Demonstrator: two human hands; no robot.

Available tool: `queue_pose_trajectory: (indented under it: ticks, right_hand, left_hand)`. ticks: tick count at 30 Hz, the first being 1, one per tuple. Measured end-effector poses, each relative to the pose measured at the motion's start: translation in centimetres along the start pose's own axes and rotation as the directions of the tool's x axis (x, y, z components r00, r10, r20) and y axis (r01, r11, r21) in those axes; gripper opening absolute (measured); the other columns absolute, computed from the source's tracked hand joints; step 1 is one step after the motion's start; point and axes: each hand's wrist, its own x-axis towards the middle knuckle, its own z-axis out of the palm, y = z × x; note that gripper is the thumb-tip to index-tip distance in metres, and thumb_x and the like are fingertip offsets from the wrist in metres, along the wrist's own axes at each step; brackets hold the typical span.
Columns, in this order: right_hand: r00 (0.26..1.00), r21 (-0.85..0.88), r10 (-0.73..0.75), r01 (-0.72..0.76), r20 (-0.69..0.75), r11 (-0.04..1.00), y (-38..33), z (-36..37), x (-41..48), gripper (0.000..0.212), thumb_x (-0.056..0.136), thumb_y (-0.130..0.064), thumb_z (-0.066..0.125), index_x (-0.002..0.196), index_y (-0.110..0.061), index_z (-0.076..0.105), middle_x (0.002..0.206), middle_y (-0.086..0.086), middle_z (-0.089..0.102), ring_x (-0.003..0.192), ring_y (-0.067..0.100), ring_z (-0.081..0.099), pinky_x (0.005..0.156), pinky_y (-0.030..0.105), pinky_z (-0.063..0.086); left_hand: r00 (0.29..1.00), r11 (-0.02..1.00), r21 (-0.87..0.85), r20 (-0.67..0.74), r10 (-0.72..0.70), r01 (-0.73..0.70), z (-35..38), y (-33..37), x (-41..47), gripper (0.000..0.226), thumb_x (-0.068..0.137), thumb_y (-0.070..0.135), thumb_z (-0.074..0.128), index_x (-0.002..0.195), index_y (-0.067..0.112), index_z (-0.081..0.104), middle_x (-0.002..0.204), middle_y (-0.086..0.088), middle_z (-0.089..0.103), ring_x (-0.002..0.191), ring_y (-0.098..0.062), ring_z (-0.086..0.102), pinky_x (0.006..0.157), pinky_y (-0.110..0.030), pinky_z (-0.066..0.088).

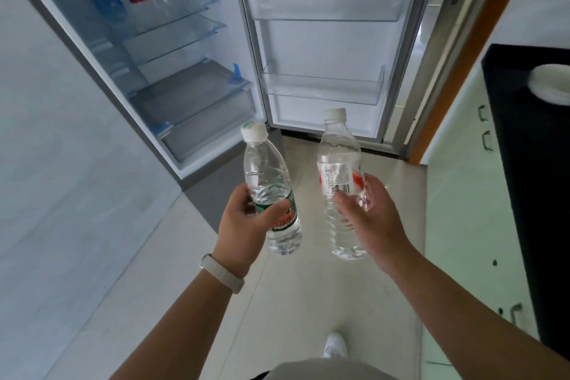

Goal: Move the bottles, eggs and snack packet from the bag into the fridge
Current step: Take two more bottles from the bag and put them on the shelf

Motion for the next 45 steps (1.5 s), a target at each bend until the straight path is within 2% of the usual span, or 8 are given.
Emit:
queue_pose_trajectory:
  ticks: [4,8,18,23,30,35,38,45]
  right_hand:
    - [1.0,0.037,0.002,-0.002,0.007,0.999,-0.2,0.6,3.6,0.043,0.082,-0.045,0.071,0.12,-0.032,0.057,0.102,-0.016,0.07,0.093,0.002,0.069,0.083,0.035,0.058]
    - [0.999,0.023,0.006,-0.007,0.049,1.0,0.2,1.9,7.3,0.042,0.08,-0.049,0.071,0.119,-0.04,0.056,0.113,-0.012,0.068,0.101,0.005,0.067,0.092,0.044,0.056]
    - [0.994,-0.029,0.031,-0.029,0.106,0.999,0.4,8.4,17.4,0.035,0.084,-0.04,0.071,0.116,-0.04,0.056,0.101,-0.017,0.07,0.094,0.0,0.068,0.081,0.032,0.059]
    - [0.994,-0.088,0.038,-0.029,0.1,0.996,-0.9,13.6,23.9,0.04,0.077,-0.052,0.073,0.112,-0.04,0.059,0.104,-0.025,0.068,0.096,-0.001,0.067,0.083,0.033,0.055]
    - [0.989,-0.123,-0.009,0.028,0.149,0.992,-4.9,21.7,32.2,0.037,0.075,-0.052,0.07,0.108,-0.04,0.059,0.101,-0.022,0.07,0.09,0.001,0.069,0.079,0.031,0.055]
    - [0.972,-0.157,-0.075,0.112,0.221,0.981,-7.7,26.6,36.8,0.03,0.083,-0.046,0.073,0.109,-0.038,0.057,0.098,-0.017,0.071,0.084,-0.004,0.069,0.066,0.014,0.049]
    - [0.959,-0.142,-0.111,0.152,0.261,0.978,-9.6,28.9,39.2,0.038,0.085,-0.044,0.071,0.119,-0.032,0.057,0.103,-0.016,0.07,0.088,-0.005,0.068,0.07,0.019,0.051]
    - [0.925,-0.089,-0.226,0.264,0.307,0.96,-13.0,33.7,45.4,0.048,0.082,-0.05,0.071,0.122,-0.029,0.057,0.108,-0.014,0.071,0.094,0.0,0.069,0.082,0.033,0.056]
  left_hand:
    - [1.0,1.0,0.004,-0.019,0.014,-0.014,0.2,0.9,2.9,0.056,0.061,0.043,0.081,0.109,0.019,0.065,0.1,-0.002,0.074,0.092,-0.021,0.072,0.087,-0.045,0.058]
    - [0.998,1.0,-0.022,-0.059,0.013,-0.014,-0.6,0.7,6.1,0.058,0.061,0.042,0.082,0.111,0.016,0.066,0.1,-0.004,0.075,0.093,-0.022,0.072,0.087,-0.043,0.058]
    - [0.996,0.997,-0.072,-0.084,-0.033,0.027,-4.5,-2.6,16.9,0.06,0.058,0.044,0.082,0.109,0.017,0.066,0.098,-0.002,0.075,0.09,-0.019,0.072,0.083,-0.037,0.058]
    - [0.998,0.993,-0.117,-0.067,-0.008,0.0,-8.3,-2.6,24.7,0.058,0.059,0.042,0.08,0.108,0.015,0.065,0.097,-0.003,0.075,0.089,-0.019,0.072,0.08,-0.032,0.058]
    - [0.993,0.993,-0.113,-0.119,0.022,-0.036,-15.7,-1.2,34.2,0.057,0.058,0.044,0.081,0.108,0.021,0.066,0.098,0.0,0.075,0.092,-0.021,0.071,0.085,-0.042,0.057]
    - [0.98,0.991,-0.106,-0.192,0.059,-0.08,-19.8,0.2,38.1,0.059,0.06,0.041,0.083,0.111,0.018,0.064,0.099,0.001,0.074,0.091,-0.016,0.071,0.08,-0.029,0.056]
    - [0.969,0.983,-0.127,-0.228,0.099,-0.13,-21.7,1.7,39.9,0.047,0.071,0.021,0.083,0.114,0.014,0.064,0.101,-0.002,0.074,0.094,-0.018,0.07,0.082,-0.031,0.056]
    - [0.936,0.968,-0.135,-0.313,0.161,-0.212,-24.5,5.0,45.3,0.062,0.062,0.037,0.082,0.115,0.012,0.064,0.106,-0.008,0.073,0.099,-0.026,0.07,0.091,-0.046,0.056]
